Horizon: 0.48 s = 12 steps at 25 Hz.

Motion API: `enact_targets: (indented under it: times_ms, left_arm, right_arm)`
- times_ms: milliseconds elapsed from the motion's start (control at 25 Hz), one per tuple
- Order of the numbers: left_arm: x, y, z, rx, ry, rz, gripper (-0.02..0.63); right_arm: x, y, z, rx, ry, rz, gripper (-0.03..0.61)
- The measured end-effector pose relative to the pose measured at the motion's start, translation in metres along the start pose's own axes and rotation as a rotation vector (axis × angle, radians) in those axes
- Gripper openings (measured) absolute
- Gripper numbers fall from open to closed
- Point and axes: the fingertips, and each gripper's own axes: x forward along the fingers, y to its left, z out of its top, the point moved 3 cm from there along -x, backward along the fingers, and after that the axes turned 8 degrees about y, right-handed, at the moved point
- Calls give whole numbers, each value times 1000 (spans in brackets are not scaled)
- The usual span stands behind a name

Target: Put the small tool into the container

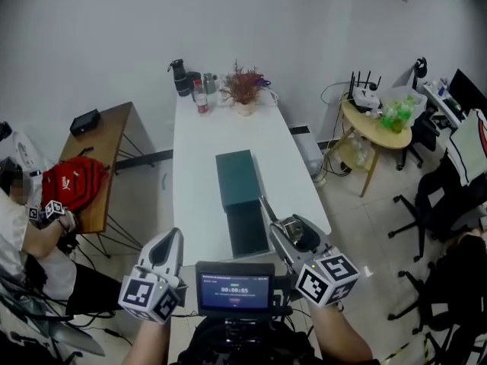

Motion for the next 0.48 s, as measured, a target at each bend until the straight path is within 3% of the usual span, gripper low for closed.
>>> enact_targets:
  times_ms: [480]
  left_arm:
    - [56,99,13,-5,-20,-175,8]
  right_arm:
    - [95,31,10,-4,-4,-154,258]
